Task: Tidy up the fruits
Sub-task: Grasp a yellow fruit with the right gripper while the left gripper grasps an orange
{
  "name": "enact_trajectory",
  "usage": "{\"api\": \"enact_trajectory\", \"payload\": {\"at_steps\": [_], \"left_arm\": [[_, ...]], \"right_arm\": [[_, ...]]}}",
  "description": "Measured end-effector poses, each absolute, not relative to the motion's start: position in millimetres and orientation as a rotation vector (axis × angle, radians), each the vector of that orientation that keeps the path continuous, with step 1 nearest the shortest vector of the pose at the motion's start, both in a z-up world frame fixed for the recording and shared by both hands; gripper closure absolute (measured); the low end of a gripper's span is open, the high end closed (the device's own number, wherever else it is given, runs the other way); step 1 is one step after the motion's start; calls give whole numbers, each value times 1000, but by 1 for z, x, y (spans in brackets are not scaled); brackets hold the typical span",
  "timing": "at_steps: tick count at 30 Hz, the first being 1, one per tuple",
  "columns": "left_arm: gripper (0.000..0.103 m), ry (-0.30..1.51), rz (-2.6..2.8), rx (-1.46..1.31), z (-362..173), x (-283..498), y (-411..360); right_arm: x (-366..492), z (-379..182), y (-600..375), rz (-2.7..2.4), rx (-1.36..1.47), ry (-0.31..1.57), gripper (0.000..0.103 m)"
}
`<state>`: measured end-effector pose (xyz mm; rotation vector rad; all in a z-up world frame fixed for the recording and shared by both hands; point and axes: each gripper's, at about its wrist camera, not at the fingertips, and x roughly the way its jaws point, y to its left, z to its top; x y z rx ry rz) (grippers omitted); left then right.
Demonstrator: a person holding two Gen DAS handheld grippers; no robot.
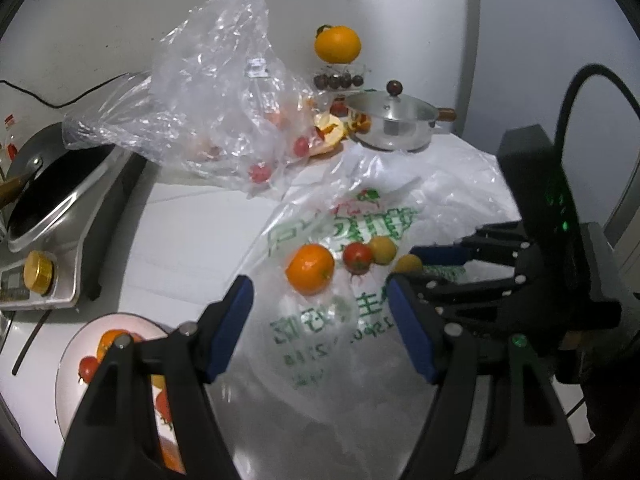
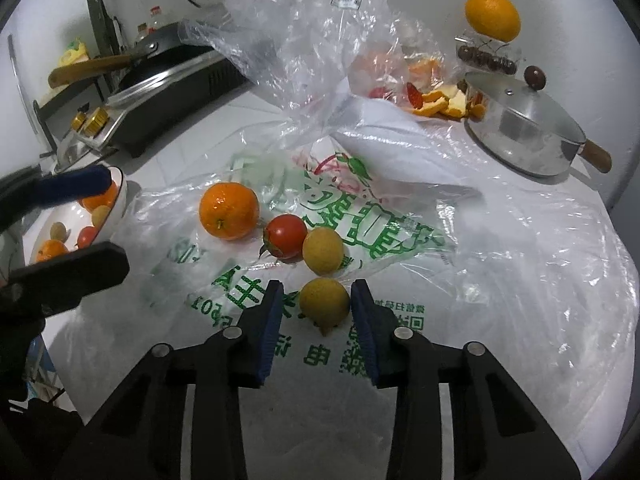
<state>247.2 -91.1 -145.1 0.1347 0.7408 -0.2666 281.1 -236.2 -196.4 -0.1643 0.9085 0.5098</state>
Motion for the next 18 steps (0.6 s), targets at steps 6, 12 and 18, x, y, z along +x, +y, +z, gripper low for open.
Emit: {"api": "enact_trajectory", "payload": {"at_steps": [6, 12, 18], "left_arm": [[33, 754, -302, 146, -152, 260, -100], [49, 816, -307, 152, -166, 278, -108], [50, 892, -271, 154, -182, 296, -105]], "right_arm": [[284, -198, -238, 520, -168, 911, 75], [284, -196, -249, 529, -139, 899, 75], [285, -194, -261, 524, -120, 886, 75]]}}
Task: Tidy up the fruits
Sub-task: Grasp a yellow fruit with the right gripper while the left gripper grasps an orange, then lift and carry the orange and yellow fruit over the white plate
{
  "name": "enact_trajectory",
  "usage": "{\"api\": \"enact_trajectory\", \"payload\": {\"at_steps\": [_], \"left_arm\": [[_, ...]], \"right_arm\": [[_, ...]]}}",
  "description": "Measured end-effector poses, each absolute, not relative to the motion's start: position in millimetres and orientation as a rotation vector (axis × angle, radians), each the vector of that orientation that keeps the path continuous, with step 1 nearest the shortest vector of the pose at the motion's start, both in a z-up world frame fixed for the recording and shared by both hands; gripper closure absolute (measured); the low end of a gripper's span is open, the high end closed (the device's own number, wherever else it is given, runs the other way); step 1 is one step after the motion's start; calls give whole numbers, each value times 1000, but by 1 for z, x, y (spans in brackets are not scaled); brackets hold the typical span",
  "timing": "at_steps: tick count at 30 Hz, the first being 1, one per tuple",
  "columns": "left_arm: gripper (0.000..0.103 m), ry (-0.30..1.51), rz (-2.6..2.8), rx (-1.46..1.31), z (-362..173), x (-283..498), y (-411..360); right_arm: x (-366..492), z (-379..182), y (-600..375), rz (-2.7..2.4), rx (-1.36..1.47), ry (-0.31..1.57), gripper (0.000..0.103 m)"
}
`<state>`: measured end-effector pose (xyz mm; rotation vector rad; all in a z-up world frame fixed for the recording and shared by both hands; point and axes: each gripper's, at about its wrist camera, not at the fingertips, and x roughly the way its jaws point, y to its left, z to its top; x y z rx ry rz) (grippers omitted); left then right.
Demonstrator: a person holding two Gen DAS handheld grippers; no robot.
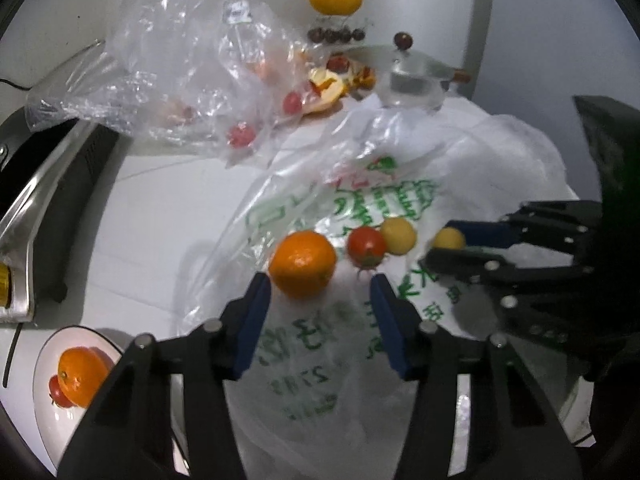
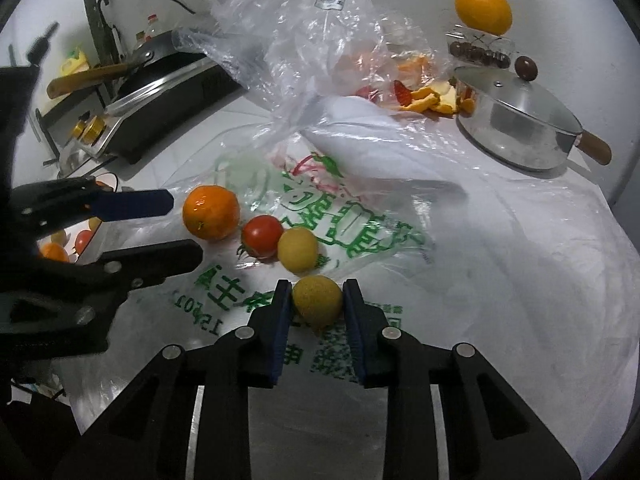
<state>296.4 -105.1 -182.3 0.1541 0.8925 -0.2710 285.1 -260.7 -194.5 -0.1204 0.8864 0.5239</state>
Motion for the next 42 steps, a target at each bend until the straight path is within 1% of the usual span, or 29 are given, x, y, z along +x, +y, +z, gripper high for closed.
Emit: {"api": "enact_trajectory", "payload": {"at_steps": [15, 16, 18, 19, 31, 42], "left_arm": [[50, 921, -220, 208, -189, 323, -111], [51, 916, -220, 216, -189, 323, -113], [60, 904, -211, 234, -189, 324, -113], [61, 900, -206, 229, -189, 326, -111], [61, 856, -247, 206, -173, 308, -108], [61, 798, -291, 180, -148, 278, -103]], "right_arm": [[284, -194, -269, 548, -79, 880, 75], [284, -194, -269, 548, -79, 880, 75], [285, -194, -269, 546, -76, 879, 75], [285, -194, -269, 544, -75, 879, 75], [281, -193, -267, 512, -96, 877, 75], [264, -174, -266, 474, -124, 846, 75]]}}
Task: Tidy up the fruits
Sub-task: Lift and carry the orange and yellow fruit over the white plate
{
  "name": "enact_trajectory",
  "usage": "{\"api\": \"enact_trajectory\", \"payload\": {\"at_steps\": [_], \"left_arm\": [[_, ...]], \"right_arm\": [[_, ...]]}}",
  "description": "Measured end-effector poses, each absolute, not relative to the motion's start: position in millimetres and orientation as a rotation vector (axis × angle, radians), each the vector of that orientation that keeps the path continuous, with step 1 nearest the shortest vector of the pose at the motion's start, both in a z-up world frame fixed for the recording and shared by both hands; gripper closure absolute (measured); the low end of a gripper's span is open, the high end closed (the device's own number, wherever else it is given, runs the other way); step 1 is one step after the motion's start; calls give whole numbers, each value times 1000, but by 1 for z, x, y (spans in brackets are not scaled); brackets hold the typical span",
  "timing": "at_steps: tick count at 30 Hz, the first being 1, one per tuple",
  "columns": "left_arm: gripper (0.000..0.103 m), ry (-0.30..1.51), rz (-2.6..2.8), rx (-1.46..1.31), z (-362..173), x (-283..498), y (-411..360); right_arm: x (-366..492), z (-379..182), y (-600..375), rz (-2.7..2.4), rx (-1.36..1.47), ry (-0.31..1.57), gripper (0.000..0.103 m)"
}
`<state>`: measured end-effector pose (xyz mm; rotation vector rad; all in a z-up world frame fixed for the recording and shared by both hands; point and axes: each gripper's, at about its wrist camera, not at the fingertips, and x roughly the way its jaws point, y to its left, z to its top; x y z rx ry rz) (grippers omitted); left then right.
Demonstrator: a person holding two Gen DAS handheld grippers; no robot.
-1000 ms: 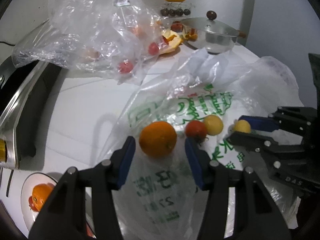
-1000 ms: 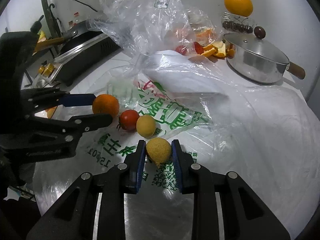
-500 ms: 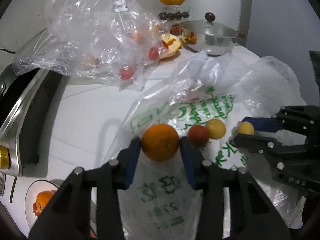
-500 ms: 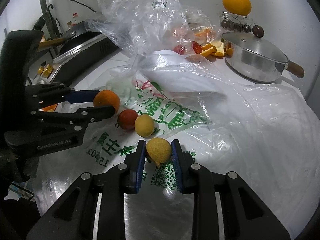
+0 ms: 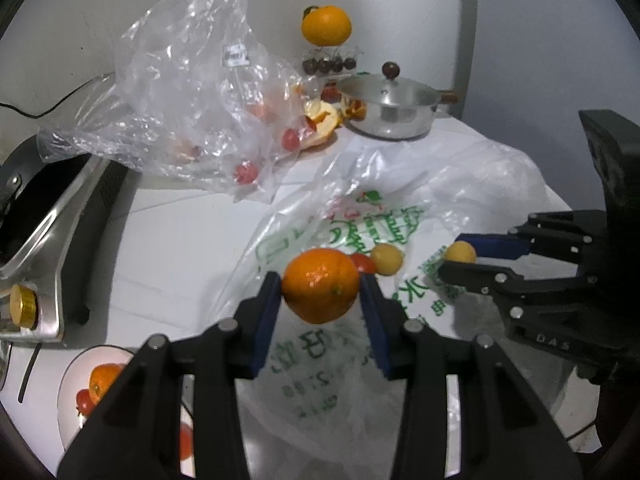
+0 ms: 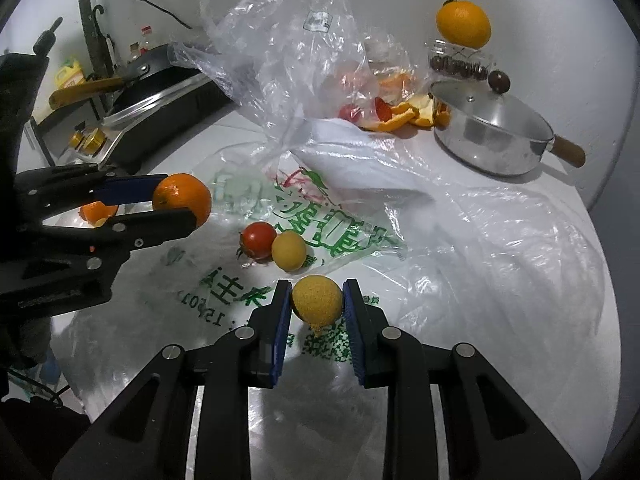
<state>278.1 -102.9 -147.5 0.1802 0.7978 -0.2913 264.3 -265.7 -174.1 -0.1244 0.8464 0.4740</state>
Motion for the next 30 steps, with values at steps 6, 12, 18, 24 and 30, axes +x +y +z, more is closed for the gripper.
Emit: {"api": "enact_trajectory", "payload": {"at_steps": [6, 12, 18, 24, 30], "left_arm": [[61, 773, -304, 161, -138, 261, -97], [61, 745, -314, 146, -128, 242, -90], [61, 728, -319, 129, -122, 225, -82], [61, 712, -323, 116, -117, 209, -74], [61, 694, -323, 110, -112, 191, -64]], "right_arm": [[251, -163, -259, 467, -139, 831, 75], [237, -152, -251, 463, -159, 813, 75], [224, -144, -240, 465, -175, 798, 75], [210, -138, -231, 460, -191, 784, 75], [197, -132, -222, 456, -201, 769, 75]]}}
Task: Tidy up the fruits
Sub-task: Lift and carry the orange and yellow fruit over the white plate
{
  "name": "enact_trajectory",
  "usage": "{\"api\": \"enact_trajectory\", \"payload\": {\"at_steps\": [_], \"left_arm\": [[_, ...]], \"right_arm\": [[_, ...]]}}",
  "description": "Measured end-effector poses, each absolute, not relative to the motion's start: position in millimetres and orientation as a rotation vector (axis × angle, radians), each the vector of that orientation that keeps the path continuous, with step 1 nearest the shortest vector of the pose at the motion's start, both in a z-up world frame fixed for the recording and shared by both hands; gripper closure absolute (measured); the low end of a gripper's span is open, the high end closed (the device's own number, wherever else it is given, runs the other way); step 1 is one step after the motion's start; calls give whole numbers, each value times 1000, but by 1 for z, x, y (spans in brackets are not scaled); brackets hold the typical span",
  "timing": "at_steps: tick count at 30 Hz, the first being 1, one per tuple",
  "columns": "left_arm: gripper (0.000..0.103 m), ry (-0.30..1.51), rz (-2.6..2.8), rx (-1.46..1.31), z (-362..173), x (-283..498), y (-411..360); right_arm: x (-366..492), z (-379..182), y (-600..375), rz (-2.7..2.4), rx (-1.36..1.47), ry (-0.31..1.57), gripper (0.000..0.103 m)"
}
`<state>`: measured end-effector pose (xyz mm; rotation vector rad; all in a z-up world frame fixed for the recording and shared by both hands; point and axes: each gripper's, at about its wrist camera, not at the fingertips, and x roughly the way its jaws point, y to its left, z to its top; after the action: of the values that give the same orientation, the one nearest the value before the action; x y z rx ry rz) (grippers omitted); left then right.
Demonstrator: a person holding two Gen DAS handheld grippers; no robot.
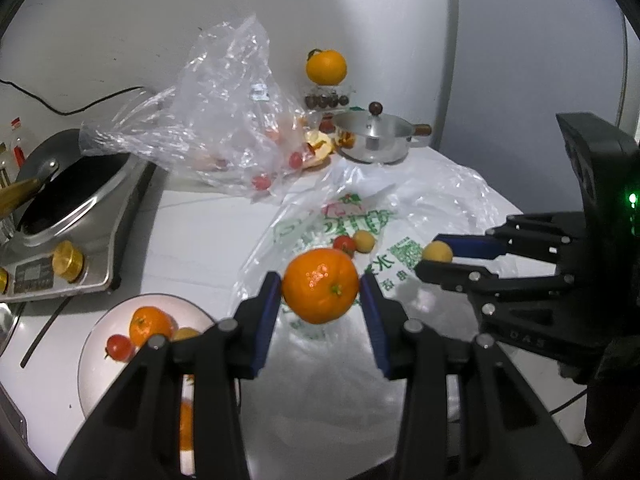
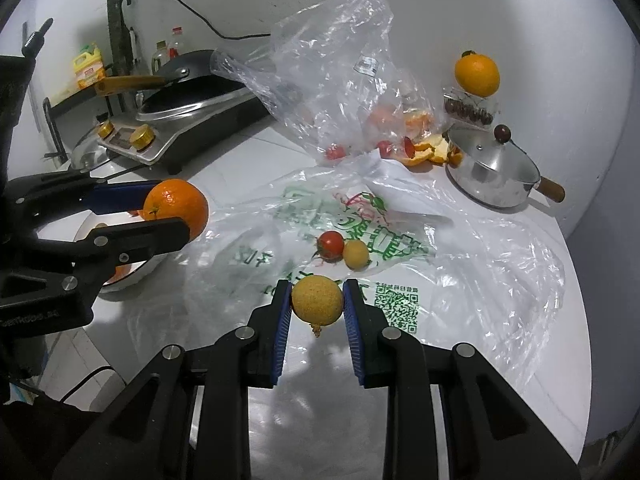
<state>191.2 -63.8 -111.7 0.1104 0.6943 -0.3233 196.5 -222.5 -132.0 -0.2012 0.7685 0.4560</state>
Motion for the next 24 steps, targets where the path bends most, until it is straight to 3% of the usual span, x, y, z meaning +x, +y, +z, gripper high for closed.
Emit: {"api": "enact_trajectory", "payload": {"at_steps": [24], "left_arm": [[61, 647, -296, 61, -102, 144, -26]], "right_arm": [[155, -120, -186, 481, -252, 740, 75]]}}
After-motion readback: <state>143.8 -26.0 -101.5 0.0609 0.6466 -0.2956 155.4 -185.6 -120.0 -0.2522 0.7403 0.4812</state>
